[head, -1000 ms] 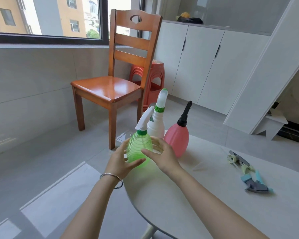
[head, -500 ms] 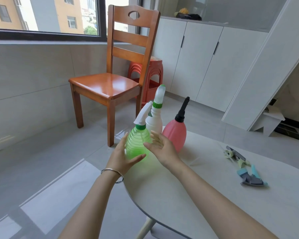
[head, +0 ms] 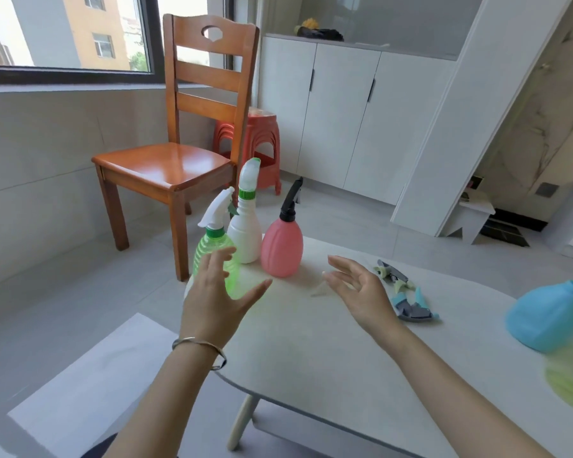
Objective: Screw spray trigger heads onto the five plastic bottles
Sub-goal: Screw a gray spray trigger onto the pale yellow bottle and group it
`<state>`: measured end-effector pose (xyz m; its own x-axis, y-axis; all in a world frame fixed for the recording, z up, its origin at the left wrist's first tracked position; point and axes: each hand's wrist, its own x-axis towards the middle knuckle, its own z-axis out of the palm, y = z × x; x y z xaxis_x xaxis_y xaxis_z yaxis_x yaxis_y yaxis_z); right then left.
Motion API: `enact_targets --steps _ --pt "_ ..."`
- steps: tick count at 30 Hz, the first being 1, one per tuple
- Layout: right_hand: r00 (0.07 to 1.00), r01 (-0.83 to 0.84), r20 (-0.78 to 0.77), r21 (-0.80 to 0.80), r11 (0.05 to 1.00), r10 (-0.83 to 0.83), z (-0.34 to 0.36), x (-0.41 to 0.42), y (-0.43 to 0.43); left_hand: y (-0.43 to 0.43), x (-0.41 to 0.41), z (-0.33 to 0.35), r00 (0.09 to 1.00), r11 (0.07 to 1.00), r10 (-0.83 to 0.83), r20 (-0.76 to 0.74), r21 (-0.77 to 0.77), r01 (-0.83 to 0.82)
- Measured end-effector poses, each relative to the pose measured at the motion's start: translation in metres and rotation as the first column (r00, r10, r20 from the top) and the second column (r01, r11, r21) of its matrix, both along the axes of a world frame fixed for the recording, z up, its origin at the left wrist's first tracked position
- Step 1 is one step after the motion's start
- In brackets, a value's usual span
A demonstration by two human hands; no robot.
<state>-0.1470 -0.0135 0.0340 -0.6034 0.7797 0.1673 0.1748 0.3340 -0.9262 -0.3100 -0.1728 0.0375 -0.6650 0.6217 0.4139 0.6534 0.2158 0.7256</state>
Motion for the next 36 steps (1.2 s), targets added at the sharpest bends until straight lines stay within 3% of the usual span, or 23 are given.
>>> enact_targets --steps 3,8,12,19,24,28,33,36 --pt "0.997 0.079 -0.015 0.009 0.997 -0.078 0.001 0.036 0.011 0.028 0.038 -0.003 0.978 0.977 -0.203 0.054 0.071 0.199" --pt "0.981 0.192 -0.004 0.020 0.981 -0.192 0.001 0.101 0.026 0.080 0.085 -0.032 0.934 0.929 -0.352 -0.059 -0.149 0.340" --pt "0.942 0.297 0.089 0.229 0.927 -0.324 -0.004 0.158 0.037 0.114 0.119 -0.046 0.902 0.889 -0.416 -0.117 -0.260 0.377" --pt "0.861 0.407 0.065 0.507 0.760 -0.504 -0.005 0.231 0.054 0.152 0.177 -0.057 0.845 0.836 -0.498 -0.193 -0.365 0.409" --pt "0.762 0.506 -0.087 0.698 0.507 -0.641 0.015 0.269 0.075 0.172 0.207 -0.063 0.819 0.821 -0.539 -0.194 -0.337 0.461" --pt "0.648 0.662 -0.156 0.598 0.451 -0.745 0.010 0.300 0.094 0.180 0.217 -0.067 0.801 0.800 -0.571 -0.180 -0.339 0.495" --pt "0.642 0.763 -0.077 0.166 0.625 -0.763 -0.005 0.309 0.105 0.182 0.219 -0.069 0.810 0.800 -0.573 -0.124 -0.297 0.521" --pt "0.667 0.744 -0.066 0.111 0.659 -0.742 -0.013 0.304 0.104 0.181 0.219 -0.069 0.811 0.802 -0.575 -0.107 -0.271 0.532"
